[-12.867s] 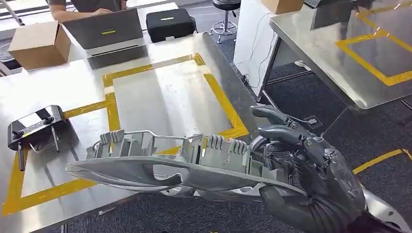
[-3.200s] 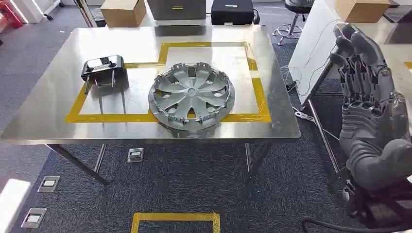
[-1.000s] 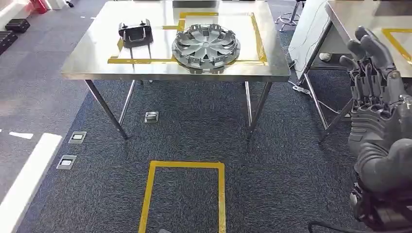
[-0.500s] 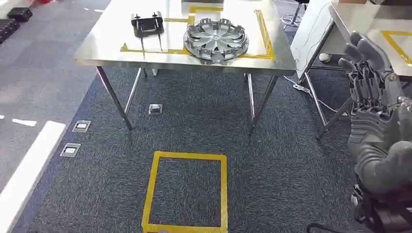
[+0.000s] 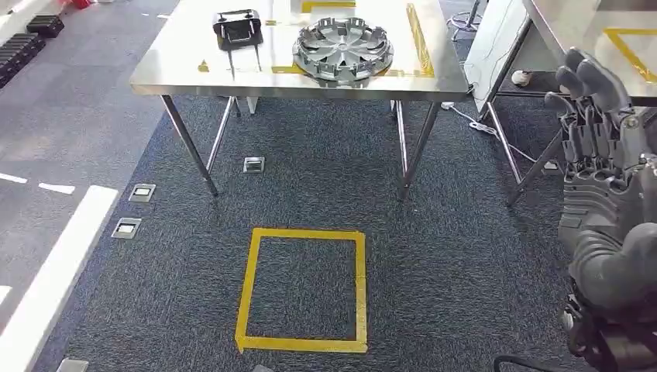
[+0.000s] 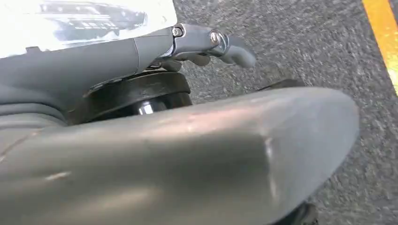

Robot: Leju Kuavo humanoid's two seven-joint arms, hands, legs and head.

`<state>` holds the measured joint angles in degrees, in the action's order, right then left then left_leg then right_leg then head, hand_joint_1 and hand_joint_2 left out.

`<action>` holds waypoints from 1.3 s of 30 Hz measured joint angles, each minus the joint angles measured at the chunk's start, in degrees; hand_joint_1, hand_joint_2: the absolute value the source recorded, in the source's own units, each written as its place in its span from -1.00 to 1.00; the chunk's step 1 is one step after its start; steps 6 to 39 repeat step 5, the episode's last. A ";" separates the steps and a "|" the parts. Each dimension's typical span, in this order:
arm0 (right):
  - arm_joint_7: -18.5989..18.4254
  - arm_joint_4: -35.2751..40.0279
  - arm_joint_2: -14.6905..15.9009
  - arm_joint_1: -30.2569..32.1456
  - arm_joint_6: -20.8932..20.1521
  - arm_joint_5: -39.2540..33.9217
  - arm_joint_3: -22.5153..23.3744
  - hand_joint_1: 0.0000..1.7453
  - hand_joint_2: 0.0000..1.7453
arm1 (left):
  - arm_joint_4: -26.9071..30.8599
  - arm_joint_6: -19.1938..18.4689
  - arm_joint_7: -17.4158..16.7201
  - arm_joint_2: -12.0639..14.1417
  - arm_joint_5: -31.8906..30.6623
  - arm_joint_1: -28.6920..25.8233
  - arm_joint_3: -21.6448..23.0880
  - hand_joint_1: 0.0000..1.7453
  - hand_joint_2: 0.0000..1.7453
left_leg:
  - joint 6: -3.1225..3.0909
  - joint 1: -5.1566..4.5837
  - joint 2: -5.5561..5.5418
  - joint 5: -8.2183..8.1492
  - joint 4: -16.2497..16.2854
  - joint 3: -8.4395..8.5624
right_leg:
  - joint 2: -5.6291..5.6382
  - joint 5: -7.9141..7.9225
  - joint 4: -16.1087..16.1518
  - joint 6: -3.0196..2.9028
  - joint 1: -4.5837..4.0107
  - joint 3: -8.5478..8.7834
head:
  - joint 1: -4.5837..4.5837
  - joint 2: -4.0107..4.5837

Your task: Take the parts from the cabinet and place them on the table.

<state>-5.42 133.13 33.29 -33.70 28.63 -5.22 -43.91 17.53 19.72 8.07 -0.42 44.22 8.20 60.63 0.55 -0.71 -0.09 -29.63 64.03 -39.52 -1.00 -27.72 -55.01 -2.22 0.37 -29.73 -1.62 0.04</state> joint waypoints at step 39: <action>-0.22 -0.15 0.00 0.65 0.00 0.00 -0.13 -1.00 -1.00 | 0.00 0.00 -0.09 0.33 0.09 -0.01 0.02 -1.00 -1.00 | 1.03 0.80 0.01 0.47 7.41 2.45 | -0.11 1.95 -1.32 0.53 0.23 -3.95 | 0.50 0.00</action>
